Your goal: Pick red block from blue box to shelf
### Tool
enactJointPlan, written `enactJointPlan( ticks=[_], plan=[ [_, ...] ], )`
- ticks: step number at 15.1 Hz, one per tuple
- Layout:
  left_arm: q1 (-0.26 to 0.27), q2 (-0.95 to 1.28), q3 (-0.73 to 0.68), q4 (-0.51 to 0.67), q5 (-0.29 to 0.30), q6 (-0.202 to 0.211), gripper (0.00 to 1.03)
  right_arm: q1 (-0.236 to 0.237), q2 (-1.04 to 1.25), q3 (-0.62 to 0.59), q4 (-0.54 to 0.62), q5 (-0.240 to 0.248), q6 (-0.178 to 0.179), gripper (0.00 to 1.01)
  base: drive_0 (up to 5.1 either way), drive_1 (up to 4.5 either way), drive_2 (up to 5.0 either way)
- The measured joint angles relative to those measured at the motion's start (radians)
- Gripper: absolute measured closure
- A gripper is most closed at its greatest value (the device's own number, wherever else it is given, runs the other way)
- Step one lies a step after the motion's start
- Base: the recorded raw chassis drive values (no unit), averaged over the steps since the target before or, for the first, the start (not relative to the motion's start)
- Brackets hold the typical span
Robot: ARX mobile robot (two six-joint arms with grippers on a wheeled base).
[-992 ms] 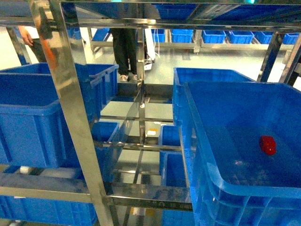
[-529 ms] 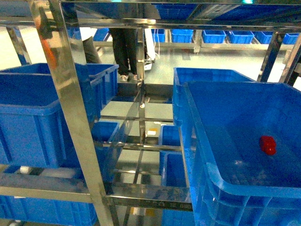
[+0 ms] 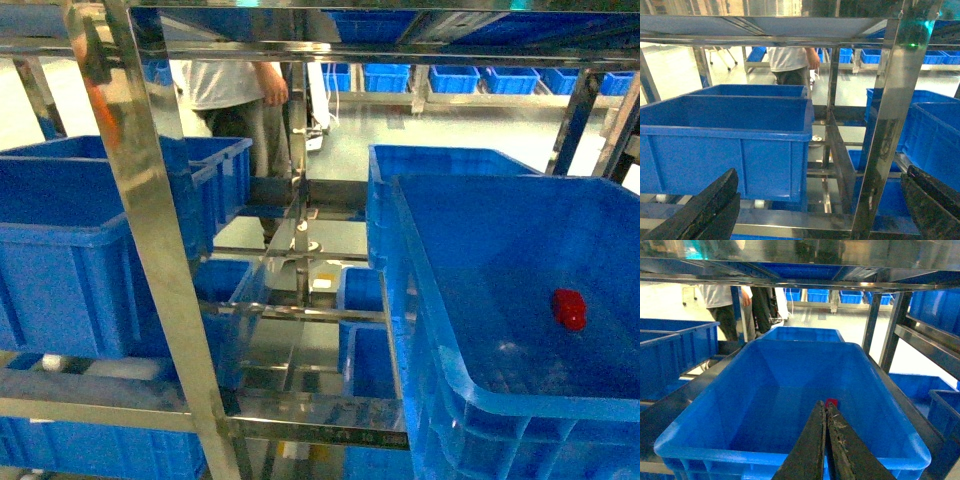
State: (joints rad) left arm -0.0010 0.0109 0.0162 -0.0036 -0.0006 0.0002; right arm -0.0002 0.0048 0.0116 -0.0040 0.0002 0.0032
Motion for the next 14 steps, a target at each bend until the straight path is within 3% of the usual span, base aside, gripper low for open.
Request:
enactJointPlan(
  ticks=[1, 8, 9, 14],
  plan=[
    [0.000, 0.000, 0.000, 0.000, 0.000, 0.000, 0.05, 0.000, 0.000, 0.000, 0.000, 0.000, 0.000, 0.97, 0.0, 0.00, 0.0],
    [0.000, 0.000, 0.000, 0.000, 0.000, 0.000, 0.05, 0.000, 0.000, 0.000, 0.000, 0.000, 0.000, 0.07, 0.0, 0.00, 0.0],
    [0.000, 0.000, 0.000, 0.000, 0.000, 0.000, 0.05, 0.000, 0.000, 0.000, 0.000, 0.000, 0.000, 0.02, 0.0, 0.00, 0.0],
    [0.000, 0.000, 0.000, 0.000, 0.000, 0.000, 0.05, 0.000, 0.000, 0.000, 0.000, 0.000, 0.000, 0.03, 0.0, 0.00, 0.0]
  ],
)
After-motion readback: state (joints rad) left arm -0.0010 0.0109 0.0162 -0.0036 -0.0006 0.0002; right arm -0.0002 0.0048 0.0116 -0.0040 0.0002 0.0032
